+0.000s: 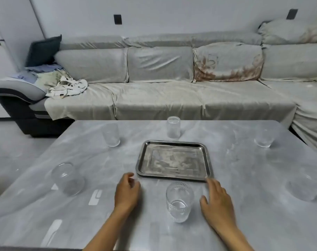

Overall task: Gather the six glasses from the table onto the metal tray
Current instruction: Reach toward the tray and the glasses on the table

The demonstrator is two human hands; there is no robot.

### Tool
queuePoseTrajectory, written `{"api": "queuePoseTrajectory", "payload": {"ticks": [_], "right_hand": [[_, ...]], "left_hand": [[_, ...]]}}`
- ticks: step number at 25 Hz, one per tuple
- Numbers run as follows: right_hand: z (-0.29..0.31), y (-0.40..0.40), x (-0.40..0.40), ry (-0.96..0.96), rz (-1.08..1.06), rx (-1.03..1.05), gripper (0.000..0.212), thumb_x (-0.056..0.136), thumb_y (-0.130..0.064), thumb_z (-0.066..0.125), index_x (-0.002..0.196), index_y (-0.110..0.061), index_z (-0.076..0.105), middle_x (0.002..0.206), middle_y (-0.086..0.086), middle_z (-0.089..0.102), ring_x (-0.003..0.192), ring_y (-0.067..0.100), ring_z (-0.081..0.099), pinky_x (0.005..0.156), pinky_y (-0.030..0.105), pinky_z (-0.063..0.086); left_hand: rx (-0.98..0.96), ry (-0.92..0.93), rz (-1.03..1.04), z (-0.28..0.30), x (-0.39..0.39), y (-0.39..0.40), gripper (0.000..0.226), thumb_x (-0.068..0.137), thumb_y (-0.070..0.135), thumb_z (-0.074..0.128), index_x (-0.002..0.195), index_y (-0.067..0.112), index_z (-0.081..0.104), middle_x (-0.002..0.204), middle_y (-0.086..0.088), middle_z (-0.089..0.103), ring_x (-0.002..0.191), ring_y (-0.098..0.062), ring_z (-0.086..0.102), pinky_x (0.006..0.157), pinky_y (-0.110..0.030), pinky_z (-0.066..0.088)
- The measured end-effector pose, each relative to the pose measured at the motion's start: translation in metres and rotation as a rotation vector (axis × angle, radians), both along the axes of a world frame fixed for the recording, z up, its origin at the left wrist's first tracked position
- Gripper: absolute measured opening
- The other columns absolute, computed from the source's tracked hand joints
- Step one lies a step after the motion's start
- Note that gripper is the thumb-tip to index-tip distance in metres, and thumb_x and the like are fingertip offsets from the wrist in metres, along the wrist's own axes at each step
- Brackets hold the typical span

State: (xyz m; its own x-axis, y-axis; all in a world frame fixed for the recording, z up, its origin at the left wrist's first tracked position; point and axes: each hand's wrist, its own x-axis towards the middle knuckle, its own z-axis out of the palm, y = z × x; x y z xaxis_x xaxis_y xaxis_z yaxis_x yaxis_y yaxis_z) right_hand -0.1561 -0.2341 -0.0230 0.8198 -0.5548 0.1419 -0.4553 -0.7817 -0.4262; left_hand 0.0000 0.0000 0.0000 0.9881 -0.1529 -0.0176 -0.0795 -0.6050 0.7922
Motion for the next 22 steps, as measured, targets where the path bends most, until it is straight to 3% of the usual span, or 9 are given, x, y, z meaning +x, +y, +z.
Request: {"api": "queuePoseTrajectory", "payload": {"ticks": [3, 5, 7, 13, 15, 17, 19, 21, 22], "right_hand": [[-0.003, -0.004, 0.025, -0.032, 0.078, -0.157, 0.063, 0.087, -0.023, 0.052, 0.147, -0.02, 0.033, 0.156, 0.002, 0.032, 0.129, 0.027, 0.043, 0.097, 0.042, 0.042], [-0.007, -0.008, 0.037, -0.032, 0.071, -0.246, 0.05, 0.088, -0.026, 0.051, 0.137, -0.019, 0.048, 0.148, 0.002, 0.047, 0.119, 0.029, 0.05, 0.088, 0.044, 0.046], [-0.017, -0.012, 0.039, -0.047, 0.032, -0.277, 0.043, 0.086, -0.03, 0.048, 0.127, -0.019, 0.055, 0.136, 0.001, 0.058, 0.113, 0.029, 0.054, 0.082, 0.043, 0.048], [-0.011, -0.009, 0.04, -0.007, 0.024, -0.202, 0.041, 0.092, -0.028, 0.051, 0.132, -0.02, 0.052, 0.139, 0.0, 0.053, 0.128, 0.027, 0.043, 0.097, 0.042, 0.038], [-0.004, -0.003, 0.03, -0.146, -0.011, -0.035, 0.04, 0.09, -0.015, 0.056, 0.13, -0.018, 0.055, 0.139, 0.004, 0.054, 0.128, 0.028, 0.045, 0.102, 0.041, 0.037], [0.004, 0.005, 0.005, -0.355, -0.059, 0.454, 0.055, 0.078, 0.005, 0.058, 0.12, -0.03, 0.057, 0.129, -0.002, 0.061, 0.123, 0.024, 0.053, 0.099, 0.033, 0.042], [0.008, 0.026, -0.02, -0.279, 0.164, 0.859, 0.076, 0.063, 0.003, 0.059, 0.124, -0.042, 0.049, 0.128, -0.016, 0.061, 0.125, 0.009, 0.052, 0.096, 0.018, 0.042], [0.012, 0.049, -0.028, -0.138, 0.33, 0.907, 0.09, 0.057, -0.008, 0.067, 0.133, -0.047, 0.039, 0.129, -0.023, 0.059, 0.123, -0.003, 0.05, 0.098, 0.014, 0.041], [0.011, 0.058, -0.024, -0.144, 0.305, 0.872, 0.092, 0.057, -0.012, 0.073, 0.134, -0.046, 0.038, 0.127, -0.022, 0.06, 0.119, -0.004, 0.053, 0.098, 0.017, 0.043]], "left_hand": [[-0.083, 0.025, 0.14, -0.008, 0.026, -0.016, 0.043, 0.088, 0.024, 0.057, 0.129, 0.014, 0.051, 0.104, -0.005, 0.065, 0.103, -0.031, 0.06, 0.096, -0.045, 0.046], [-0.065, 0.069, 0.219, -0.008, 0.036, -0.027, 0.038, 0.088, 0.029, 0.057, 0.124, 0.019, 0.058, 0.111, -0.005, 0.069, 0.108, -0.031, 0.06, 0.1, -0.045, 0.04], [-0.081, 0.079, 0.284, -0.013, 0.036, -0.034, 0.031, 0.085, 0.029, 0.06, 0.115, 0.022, 0.065, 0.103, -0.001, 0.072, 0.105, -0.03, 0.061, 0.101, -0.045, 0.037], [-0.197, 0.159, 0.319, -0.017, 0.037, -0.029, 0.029, 0.077, 0.022, 0.069, 0.105, 0.021, 0.07, 0.079, 0.008, 0.068, 0.093, -0.026, 0.065, 0.096, -0.047, 0.049], [-0.177, 0.144, 0.295, -0.014, 0.036, -0.027, 0.031, 0.076, 0.024, 0.068, 0.108, 0.022, 0.068, 0.091, 0.001, 0.071, 0.096, -0.028, 0.064, 0.096, -0.047, 0.048], [-0.191, 0.188, 0.262, -0.01, 0.038, -0.026, 0.037, 0.076, 0.026, 0.066, 0.113, 0.022, 0.064, 0.104, -0.003, 0.07, 0.096, -0.028, 0.065, 0.094, -0.045, 0.05], [-0.202, 0.239, 0.253, -0.005, 0.044, -0.023, 0.037, 0.077, 0.026, 0.065, 0.114, 0.021, 0.064, 0.108, -0.003, 0.07, 0.091, -0.028, 0.067, 0.089, -0.042, 0.053], [-0.176, 0.259, 0.25, 0.0, 0.046, -0.025, 0.031, 0.078, 0.025, 0.064, 0.108, 0.021, 0.068, 0.104, -0.001, 0.072, 0.088, -0.027, 0.067, 0.086, -0.04, 0.054], [-0.166, 0.266, 0.25, 0.001, 0.045, -0.026, 0.027, 0.078, 0.026, 0.064, 0.105, 0.022, 0.07, 0.1, 0.0, 0.074, 0.088, -0.026, 0.067, 0.088, -0.041, 0.054]]}}
